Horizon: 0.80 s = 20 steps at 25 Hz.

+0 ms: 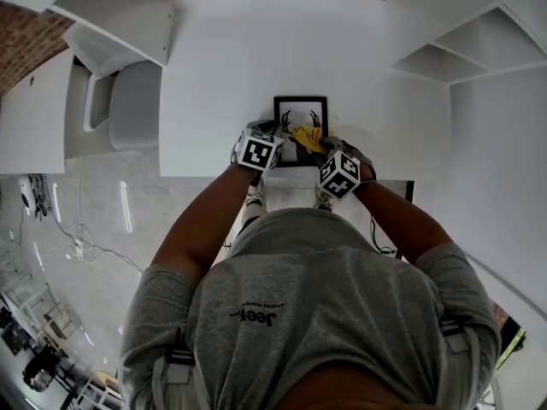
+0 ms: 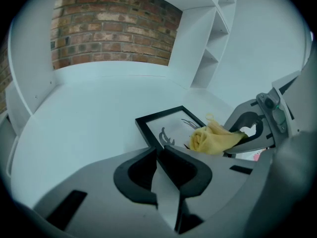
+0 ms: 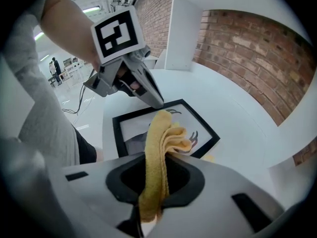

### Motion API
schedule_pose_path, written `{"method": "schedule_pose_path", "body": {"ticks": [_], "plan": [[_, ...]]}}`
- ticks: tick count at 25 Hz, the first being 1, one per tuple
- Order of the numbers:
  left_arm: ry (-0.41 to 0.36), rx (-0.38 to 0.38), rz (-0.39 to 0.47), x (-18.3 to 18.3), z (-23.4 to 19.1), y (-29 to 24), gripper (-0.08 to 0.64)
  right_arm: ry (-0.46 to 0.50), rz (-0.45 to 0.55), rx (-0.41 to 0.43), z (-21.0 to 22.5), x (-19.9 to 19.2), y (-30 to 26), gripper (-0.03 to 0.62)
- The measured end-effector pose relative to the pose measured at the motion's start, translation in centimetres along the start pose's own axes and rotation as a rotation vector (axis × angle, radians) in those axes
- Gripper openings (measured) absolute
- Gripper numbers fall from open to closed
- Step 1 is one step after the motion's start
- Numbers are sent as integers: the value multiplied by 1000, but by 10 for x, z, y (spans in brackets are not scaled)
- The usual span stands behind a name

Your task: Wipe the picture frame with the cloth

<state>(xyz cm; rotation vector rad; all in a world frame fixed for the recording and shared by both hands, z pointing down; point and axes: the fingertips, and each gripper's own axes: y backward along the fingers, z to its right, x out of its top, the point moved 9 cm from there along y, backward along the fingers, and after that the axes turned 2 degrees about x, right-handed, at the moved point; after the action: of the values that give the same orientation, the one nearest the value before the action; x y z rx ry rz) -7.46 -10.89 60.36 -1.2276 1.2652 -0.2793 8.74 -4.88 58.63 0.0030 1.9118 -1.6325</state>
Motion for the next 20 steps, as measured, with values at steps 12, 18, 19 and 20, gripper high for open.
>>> {"method": "schedule_pose_path", "body": {"ticks": [12,18,19,20], "plan": [[-8,6,3,-1,-1,0,64,2,-35,64,-28,-8,10,59],[1,11,2,-2,-1,0,64,-5,-37,68,-28,-8,11,58],[1,10,3,-2,0,0,64,-6,-38,70,-29,-9,12,58],[0,9,2,-1,0,1,64,-8,-38,73,-30,-9,13,58]]}}
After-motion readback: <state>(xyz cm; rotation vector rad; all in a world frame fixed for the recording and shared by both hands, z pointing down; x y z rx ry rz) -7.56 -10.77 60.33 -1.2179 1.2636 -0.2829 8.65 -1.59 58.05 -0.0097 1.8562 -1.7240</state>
